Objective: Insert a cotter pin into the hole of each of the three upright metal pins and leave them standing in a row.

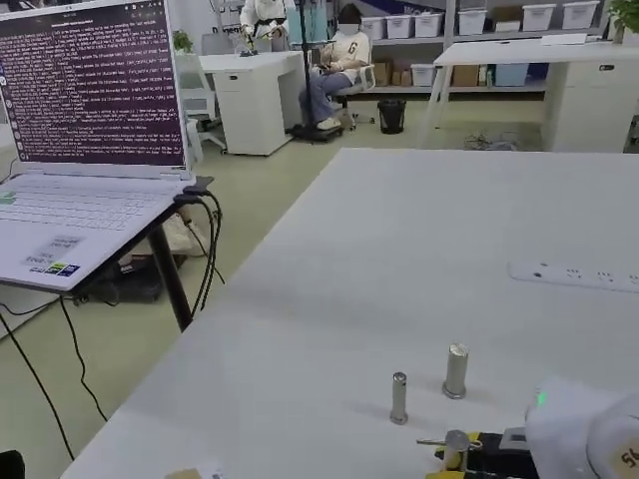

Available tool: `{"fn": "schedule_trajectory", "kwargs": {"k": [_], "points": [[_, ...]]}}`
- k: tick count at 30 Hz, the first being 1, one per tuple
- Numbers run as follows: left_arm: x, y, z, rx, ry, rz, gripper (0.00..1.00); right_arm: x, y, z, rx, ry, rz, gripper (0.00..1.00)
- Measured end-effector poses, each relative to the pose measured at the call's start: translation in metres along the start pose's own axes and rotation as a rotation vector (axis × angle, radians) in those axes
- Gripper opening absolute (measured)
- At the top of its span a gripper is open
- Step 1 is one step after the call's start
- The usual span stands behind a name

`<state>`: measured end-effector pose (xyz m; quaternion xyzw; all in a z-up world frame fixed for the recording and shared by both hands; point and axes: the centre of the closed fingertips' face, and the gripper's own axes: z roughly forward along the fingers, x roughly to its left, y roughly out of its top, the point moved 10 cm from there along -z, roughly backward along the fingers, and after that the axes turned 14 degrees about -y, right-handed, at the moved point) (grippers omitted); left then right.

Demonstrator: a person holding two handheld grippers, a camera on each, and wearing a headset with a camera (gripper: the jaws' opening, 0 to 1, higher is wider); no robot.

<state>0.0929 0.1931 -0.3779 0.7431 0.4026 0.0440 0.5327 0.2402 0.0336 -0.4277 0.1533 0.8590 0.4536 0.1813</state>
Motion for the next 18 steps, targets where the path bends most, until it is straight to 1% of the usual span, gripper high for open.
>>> {"fn": "schedule_trajectory", "kwargs": {"k": [3, 4, 5, 7, 10, 13, 14, 15, 17, 18], "points": [[-0.002, 0.002, 0.001, -0.01, -0.018, -0.014, 0.98, 0.002, -0.005, 0.002, 0.006, 0.005, -0.001, 0.09], [-0.002, 0.003, 0.002, -0.011, -0.018, -0.015, 0.98, 0.002, -0.005, 0.0, -0.017, 0.003, 0.026, 0.09], [-0.003, 0.004, 0.002, -0.011, -0.018, -0.014, 0.98, 0.001, -0.006, -0.001, -0.015, 0.003, 0.042, 0.09], [-0.004, 0.005, 0.003, -0.011, -0.019, -0.018, 0.98, 0.001, -0.007, -0.002, -0.026, 0.0, 0.039, 0.09], [-0.004, 0.005, 0.004, 0.003, -0.018, -0.019, 0.98, 0.001, -0.008, 0.0, -0.034, 0.003, 0.046, 0.09], [-0.005, 0.004, 0.007, 0.021, -0.016, -0.021, 0.98, 0.001, -0.009, 0.0, -0.04, 0.002, 0.072, 0.1], [-0.005, 0.003, 0.007, 0.026, -0.014, -0.025, 0.98, 0.001, -0.009, 0.0, -0.041, 0.004, 0.086, 0.1], [-0.005, 0.003, 0.007, 0.027, -0.014, -0.029, 0.98, 0.001, -0.011, 0.0, -0.03, 0.004, 0.121, 0.11], [-0.006, 0.003, 0.008, 0.029, -0.019, -0.04, 0.98, 0.001, -0.013, 0.001, -0.012, 0.007, 0.118, 0.15], [-0.006, 0.004, 0.009, 0.03, -0.019, -0.042, 0.98, 0.002, -0.01, 0.0, -0.032, 0.0, 0.122, 0.22]]}}
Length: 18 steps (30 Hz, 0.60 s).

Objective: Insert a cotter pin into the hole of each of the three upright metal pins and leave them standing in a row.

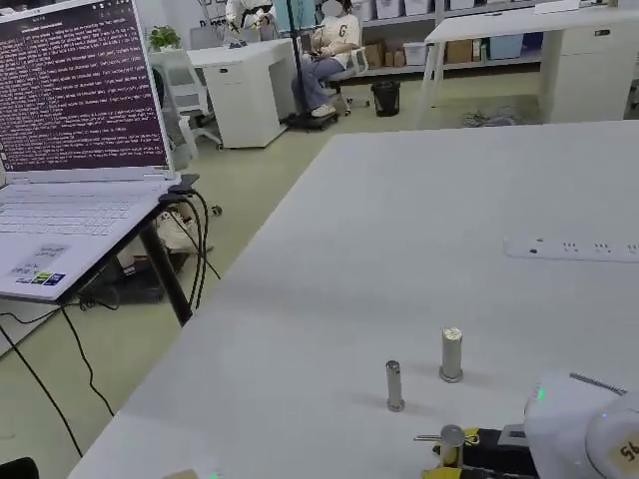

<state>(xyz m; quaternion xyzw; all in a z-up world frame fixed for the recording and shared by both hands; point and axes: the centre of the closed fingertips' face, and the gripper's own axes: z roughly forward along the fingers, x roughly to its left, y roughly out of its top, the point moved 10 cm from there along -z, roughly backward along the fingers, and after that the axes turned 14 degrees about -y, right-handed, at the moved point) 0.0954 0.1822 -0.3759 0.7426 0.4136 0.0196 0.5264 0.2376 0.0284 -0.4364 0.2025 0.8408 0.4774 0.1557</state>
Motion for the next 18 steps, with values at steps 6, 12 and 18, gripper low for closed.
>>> {"fn": "schedule_trajectory", "kwargs": {"k": [6, 12, 18], "points": [[0.002, 0.005, 0.0, -0.003, 0.012, 0.0, 0.98, 0.003, 0.004, -0.012, 0.004, 0.002, -0.018, 0.44], [0.008, 0.01, -0.003, -0.008, 0.033, 0.024, 0.98, 0.004, 0.016, -0.039, -0.035, -0.008, -0.023, 0.51], [0.018, 0.017, -0.007, 0.0, 0.042, 0.047, 0.97, 0.004, 0.023, -0.068, -0.079, -0.046, 0.011, 0.57]]}}
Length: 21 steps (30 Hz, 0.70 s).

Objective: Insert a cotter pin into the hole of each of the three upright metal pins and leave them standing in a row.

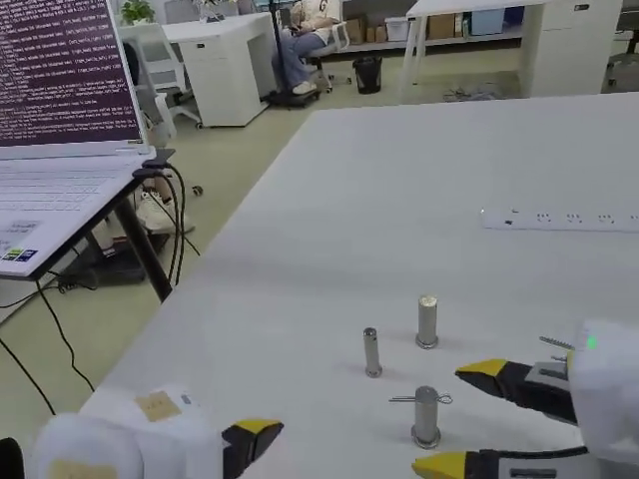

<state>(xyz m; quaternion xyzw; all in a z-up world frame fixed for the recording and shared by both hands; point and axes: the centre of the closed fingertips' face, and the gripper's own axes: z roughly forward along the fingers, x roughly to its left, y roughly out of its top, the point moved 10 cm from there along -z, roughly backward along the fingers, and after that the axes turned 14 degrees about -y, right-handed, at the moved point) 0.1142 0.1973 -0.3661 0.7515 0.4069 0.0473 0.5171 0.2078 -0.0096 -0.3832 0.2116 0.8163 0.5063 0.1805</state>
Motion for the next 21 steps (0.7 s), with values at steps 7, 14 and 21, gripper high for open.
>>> {"fn": "schedule_trajectory", "kwargs": {"k": [7, 14, 21], "points": [[0.017, 0.015, 0.002, -0.004, 0.016, 0.026, 0.91, 0.002, -0.005, -0.042, -0.006, -0.074, 0.099, 0.64], [0.034, 0.028, 0.014, -0.004, 0.026, 0.037, 0.87, 0.003, -0.013, -0.077, -0.002, -0.165, 0.156, 0.65], [0.052, 0.044, 0.031, 0.008, 0.054, 0.047, 0.81, -0.001, -0.018, -0.104, 0.013, -0.226, 0.208, 0.66]]}}
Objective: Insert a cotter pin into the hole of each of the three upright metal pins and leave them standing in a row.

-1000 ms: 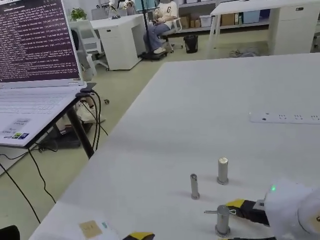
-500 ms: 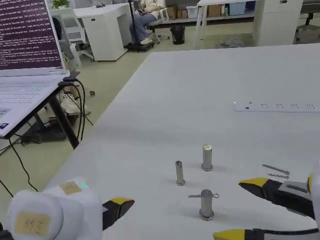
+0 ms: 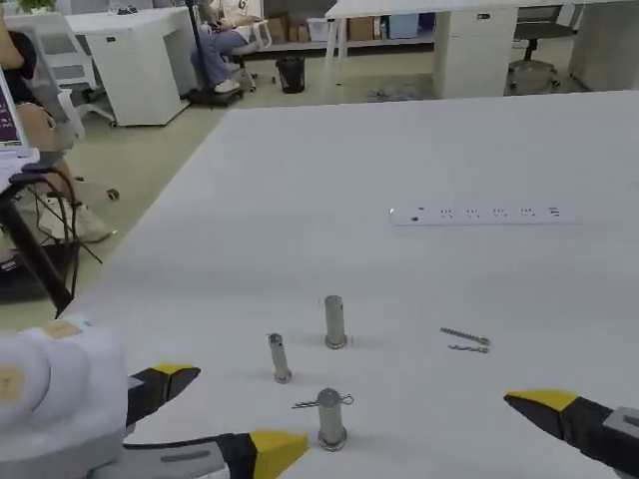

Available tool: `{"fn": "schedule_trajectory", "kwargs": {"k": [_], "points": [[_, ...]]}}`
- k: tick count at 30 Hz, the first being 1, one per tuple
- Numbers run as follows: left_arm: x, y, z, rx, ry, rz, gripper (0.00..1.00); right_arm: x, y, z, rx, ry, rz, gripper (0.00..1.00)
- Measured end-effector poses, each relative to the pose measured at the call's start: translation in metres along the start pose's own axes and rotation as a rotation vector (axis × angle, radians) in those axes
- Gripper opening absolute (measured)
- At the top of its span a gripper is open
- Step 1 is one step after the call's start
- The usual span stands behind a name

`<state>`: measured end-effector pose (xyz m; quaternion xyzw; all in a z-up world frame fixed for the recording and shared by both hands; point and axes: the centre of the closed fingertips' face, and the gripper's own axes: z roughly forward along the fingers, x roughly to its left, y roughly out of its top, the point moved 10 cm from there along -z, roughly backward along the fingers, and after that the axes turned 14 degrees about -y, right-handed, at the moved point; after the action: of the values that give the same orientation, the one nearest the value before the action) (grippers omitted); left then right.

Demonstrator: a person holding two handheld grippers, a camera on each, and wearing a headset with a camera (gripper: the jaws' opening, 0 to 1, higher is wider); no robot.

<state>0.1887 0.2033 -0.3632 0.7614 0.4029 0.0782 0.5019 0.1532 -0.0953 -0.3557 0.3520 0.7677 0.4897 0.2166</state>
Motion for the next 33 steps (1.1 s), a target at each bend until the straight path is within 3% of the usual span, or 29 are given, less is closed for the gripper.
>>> {"fn": "schedule_trajectory", "kwargs": {"k": [5, 9, 12, 19, 24, 27, 30, 33], "points": [[0.01, 0.01, 0.011, 0.002, 0.021, 0.021, 0.79, -0.013, -0.002, -0.021, -0.006, -0.097, 0.06, 0.65], [0.018, 0.017, 0.021, 0.02, 0.039, 0.037, 0.74, -0.025, -0.005, -0.035, 0.009, -0.175, 0.044, 0.65], [0.024, 0.02, 0.027, 0.022, 0.051, 0.031, 0.7, -0.033, -0.01, -0.044, 0.015, -0.21, 0.079, 0.66], [0.036, 0.02, 0.04, 0.055, 0.046, 0.037, 0.58, -0.038, -0.018, -0.059, 0.038, -0.26, 0.112, 0.67], [0.045, 0.019, 0.049, 0.052, 0.043, 0.037, 0.47, -0.037, -0.023, -0.066, 0.049, -0.292, 0.141, 0.66], [0.046, 0.019, 0.053, 0.065, 0.038, 0.039, 0.42, -0.036, -0.024, -0.069, 0.05, -0.302, 0.157, 0.66], [0.047, 0.016, 0.057, 0.099, 0.033, 0.049, 0.32, -0.035, -0.025, -0.072, 0.053, -0.312, 0.174, 0.66], [0.046, 0.014, 0.059, 0.102, 0.029, 0.043, 0.22, -0.033, -0.026, -0.074, 0.046, -0.316, 0.195, 0.66]]}}
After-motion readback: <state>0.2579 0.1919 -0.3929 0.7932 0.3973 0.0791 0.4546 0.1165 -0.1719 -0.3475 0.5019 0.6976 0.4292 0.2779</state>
